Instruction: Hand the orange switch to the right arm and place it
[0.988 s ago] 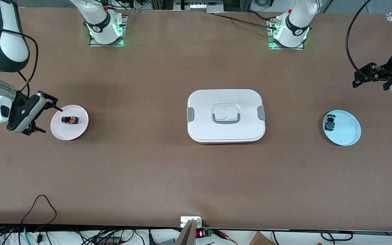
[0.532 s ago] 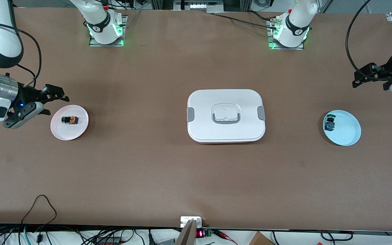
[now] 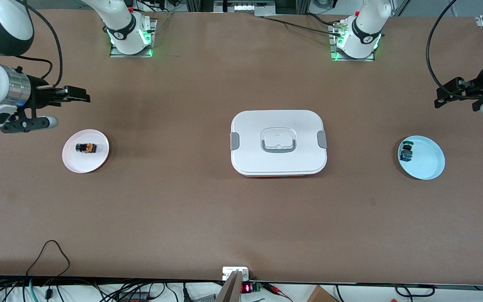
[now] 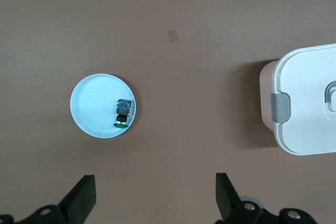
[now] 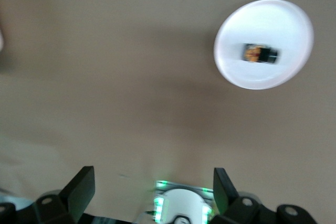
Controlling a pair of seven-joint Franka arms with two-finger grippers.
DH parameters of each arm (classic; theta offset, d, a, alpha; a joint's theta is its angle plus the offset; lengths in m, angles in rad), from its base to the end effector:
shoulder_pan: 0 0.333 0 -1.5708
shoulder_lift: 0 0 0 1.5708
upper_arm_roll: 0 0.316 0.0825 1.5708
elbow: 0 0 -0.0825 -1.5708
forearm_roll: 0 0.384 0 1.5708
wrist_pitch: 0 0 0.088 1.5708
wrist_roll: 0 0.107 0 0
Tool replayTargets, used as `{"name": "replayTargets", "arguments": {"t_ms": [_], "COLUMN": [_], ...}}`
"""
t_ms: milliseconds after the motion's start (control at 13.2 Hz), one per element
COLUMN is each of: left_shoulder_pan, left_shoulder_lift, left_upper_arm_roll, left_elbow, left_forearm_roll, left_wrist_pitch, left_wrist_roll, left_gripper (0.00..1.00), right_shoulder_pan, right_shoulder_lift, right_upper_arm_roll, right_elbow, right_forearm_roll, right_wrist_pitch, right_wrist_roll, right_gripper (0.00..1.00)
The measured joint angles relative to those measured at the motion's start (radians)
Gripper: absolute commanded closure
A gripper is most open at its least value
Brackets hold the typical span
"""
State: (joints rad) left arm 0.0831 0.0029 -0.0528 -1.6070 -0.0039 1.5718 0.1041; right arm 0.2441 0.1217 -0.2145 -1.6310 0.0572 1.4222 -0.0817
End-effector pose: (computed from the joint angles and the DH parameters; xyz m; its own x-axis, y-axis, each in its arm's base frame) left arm 0.5540 0.0164 0.6059 0.9966 -0.0738 -0.0375 -0.0735 -0.9973 0.0080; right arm 0.5602 0.0291 0.5201 0.9415 0.1111 -0.3182 0.0981 -0.9936 -0.0566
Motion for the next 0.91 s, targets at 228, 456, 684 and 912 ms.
{"name": "replayTargets", "arguments": {"t_ms": [228,456,684,912], "left_shoulder_pan": [0.000,0.000,0.000,0.001], "left_shoulder_lift": [0.000,0.000,0.000,0.000], "left_upper_arm_roll": [0.000,0.000,0.000,0.000], "left_elbow": [0.000,0.000,0.000,0.000], "left_forearm_roll": [0.000,0.000,0.000,0.000], "left_wrist_pitch": [0.000,0.000,0.000,0.000], "left_wrist_roll": [0.000,0.000,0.000,0.000], "left_gripper": [0.00,0.00,0.00,0.00], "right_shoulder_pan": [0.003,-0.030,-0.141,-0.166], "right_shoulder_lift": [0.006,0.012,0.017,0.017], "right_upper_arm_roll": [-0.056,-0.053,0.099,0.123], "right_elbow": [0.003,0.004,0.025,0.020], "right_forearm_roll": [-0.096,-0.069,-0.051,-0.051], "right_wrist_pitch": [0.125,0.187,0.226,0.229], "right_wrist_roll": [-0.017,-0.017,-0.003,0.067], "right_gripper": [0.00,0.00,0.00,0.00]}}
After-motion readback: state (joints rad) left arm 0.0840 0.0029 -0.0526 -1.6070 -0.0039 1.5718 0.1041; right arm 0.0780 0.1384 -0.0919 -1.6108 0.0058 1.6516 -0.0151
